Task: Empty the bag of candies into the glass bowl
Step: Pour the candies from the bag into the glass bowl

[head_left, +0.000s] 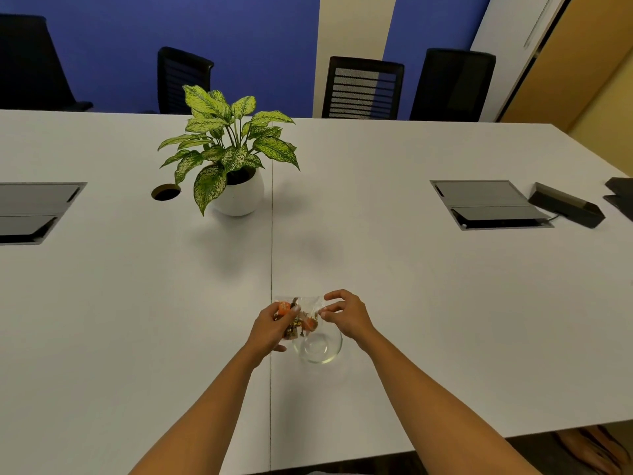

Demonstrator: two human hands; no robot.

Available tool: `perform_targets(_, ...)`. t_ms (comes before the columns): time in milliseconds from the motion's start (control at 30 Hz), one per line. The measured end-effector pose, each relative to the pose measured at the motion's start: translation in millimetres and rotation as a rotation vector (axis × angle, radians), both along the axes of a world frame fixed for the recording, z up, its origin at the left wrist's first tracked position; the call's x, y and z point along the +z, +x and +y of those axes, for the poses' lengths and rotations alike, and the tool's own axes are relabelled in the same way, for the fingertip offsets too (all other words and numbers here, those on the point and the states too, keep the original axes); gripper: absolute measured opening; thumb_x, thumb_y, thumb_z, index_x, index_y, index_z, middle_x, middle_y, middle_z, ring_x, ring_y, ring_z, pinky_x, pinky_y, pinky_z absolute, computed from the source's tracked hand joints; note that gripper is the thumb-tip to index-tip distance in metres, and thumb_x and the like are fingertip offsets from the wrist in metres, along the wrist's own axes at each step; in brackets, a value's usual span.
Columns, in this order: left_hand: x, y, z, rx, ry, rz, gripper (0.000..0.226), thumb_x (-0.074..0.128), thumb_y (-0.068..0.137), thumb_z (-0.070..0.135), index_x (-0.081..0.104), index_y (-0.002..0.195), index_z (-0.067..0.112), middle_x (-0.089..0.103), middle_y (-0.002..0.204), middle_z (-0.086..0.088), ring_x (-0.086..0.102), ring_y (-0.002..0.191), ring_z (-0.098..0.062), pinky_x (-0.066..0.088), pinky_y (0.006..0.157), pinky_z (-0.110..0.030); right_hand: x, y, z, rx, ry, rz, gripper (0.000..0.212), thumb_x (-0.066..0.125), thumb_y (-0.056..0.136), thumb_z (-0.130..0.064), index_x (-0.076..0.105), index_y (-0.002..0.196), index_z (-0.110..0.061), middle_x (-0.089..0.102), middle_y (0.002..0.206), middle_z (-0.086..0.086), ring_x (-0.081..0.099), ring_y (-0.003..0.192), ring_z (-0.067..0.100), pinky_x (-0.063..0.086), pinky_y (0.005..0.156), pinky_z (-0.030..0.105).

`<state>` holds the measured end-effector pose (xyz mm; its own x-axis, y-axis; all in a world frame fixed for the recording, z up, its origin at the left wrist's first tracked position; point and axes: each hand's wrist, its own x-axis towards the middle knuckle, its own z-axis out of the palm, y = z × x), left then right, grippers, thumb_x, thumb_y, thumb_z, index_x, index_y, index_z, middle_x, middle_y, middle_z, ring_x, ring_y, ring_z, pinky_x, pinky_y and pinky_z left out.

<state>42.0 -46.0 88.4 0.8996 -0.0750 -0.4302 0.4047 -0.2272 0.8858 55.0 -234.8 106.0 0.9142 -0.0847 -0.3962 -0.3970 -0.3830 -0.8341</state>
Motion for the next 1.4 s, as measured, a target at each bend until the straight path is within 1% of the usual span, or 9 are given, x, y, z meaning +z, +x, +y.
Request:
perform_targets(233,-4.1,-0.5,-0.3,-0.027,0.11,-0.073,0.045,0.058,0.089,0.046,0.055,0.124,0.019,0.063,0.114,-0.004,0.065,0.09,-0.02,0.056,0.055,-0.025,-9.7,2.0,-1.4,0.03,-0.059,0.024,0.031,0.08,0.078,-0.013,0.068,0.107,-0.012,0.075,0.094,0.01,0.07,0.088,0.021,0.054,0.087,0.034)
perform_targets(467,-1.6,1.3,0.1,-0.036,0.21,-0.133,0.039,0.059,0.088,0.048,0.061,0.115,0.021,0.065,0.103,-0.002,0.066,0.086,-0.019,0.052,0.046,-0.021,-17.6,-0.2,-3.7,0.028,-0.038,0.054,0.029,0.079,0.078,-0.012,0.068,0.105,-0.011,0.076,0.093,0.013,0.07,0.089,0.022,0.054,0.083,0.034)
perform_targets(567,-1.2,1.8,-1.5,-0.033,0.23,-0.138,0.035,0.058,0.089,0.047,0.062,0.113,0.022,0.064,0.101,-0.002,0.064,0.089,-0.021,0.051,0.045,-0.021,-19.8,-0.6,-4.4,0.035,-0.028,0.071,0.03,0.08,0.077,-0.01,0.069,0.106,-0.009,0.076,0.094,0.015,0.07,0.093,0.022,0.054,0.086,0.035)
perform_targets(700,-1.0,1.9,-1.5,-0.032,0.246,-0.123,0.031,0.057,0.089,0.047,0.063,0.11,0.024,0.069,0.099,-0.003,0.067,0.082,-0.016,0.05,0.044,-0.022,-21.3,-0.1,-4.4,0.031,-0.027,0.074,0.028,0.08,0.076,-0.008,0.071,0.103,-0.008,0.075,0.097,0.016,0.069,0.093,0.022,0.054,0.087,0.034)
perform_targets(933,0.4,1.9,-1.3,-0.025,0.249,-0.111,0.031,0.056,0.09,0.047,0.063,0.107,0.021,0.073,0.092,-0.002,0.069,0.07,-0.012,0.049,0.046,-0.022,-23.9,2.2,-5.6,0.012,-0.004,0.081,0.029,0.079,0.078,-0.008,0.07,0.106,-0.007,0.075,0.089,0.012,0.07,0.076,0.012,0.053,0.072,0.02)
perform_targets(1100,3.2,2.0,-0.9,-0.026,0.249,-0.115,0.038,0.055,0.09,0.047,0.062,0.113,0.017,0.073,0.092,-0.003,0.072,0.074,-0.012,0.05,0.048,-0.023,-26.4,2.8,-6.2,0.017,0.002,0.087,0.034,0.079,0.077,-0.009,0.069,0.109,-0.005,0.076,0.091,0.016,0.07,0.089,0.019,0.054,0.091,0.036)
perform_targets(1200,3.3,2.1,-1.8,-0.034,0.297,-0.135,0.04,0.055,0.09,0.049,0.062,0.115,0.018,0.074,0.096,-0.006,0.072,0.078,-0.018,0.052,0.051,-0.025,-28.7,2.6,-6.1,0.037,-0.008,0.097,0.035,0.08,0.076,-0.009,0.069,0.109,-0.005,0.076,0.093,0.017,0.07,0.096,0.023,0.054,0.095,0.04)
perform_targets(1300,2.4,3.9,-3.3,-0.038,0.352,-0.154,0.041,0.055,0.089,0.05,0.062,0.116,0.02,0.072,0.107,-0.01,0.07,0.085,-0.024,0.056,0.055,-0.029,-29.6,2.4,-6.9,0.017,-0.009,0.099,0.036,0.079,0.077,-0.008,0.068,0.111,-0.005,0.076,0.092,0.015,0.072,0.094,0.024,0.054,0.095,0.042)
perform_targets(1400,1.9,5.3,-3.7,-0.049,0.411,-0.179,0.045,0.052,0.089,0.053,0.061,0.119,0.02,0.071,0.111,-0.01,0.071,0.085,-0.024,0.061,0.074,-0.043,-30.0,1.8,-6.6,0.027,-0.008,0.104,0.036,0.08,0.077,-0.008,0.068,0.11,-0.005,0.076,0.094,0.015,0.071,0.096,0.024,0.054,0.095,0.042)
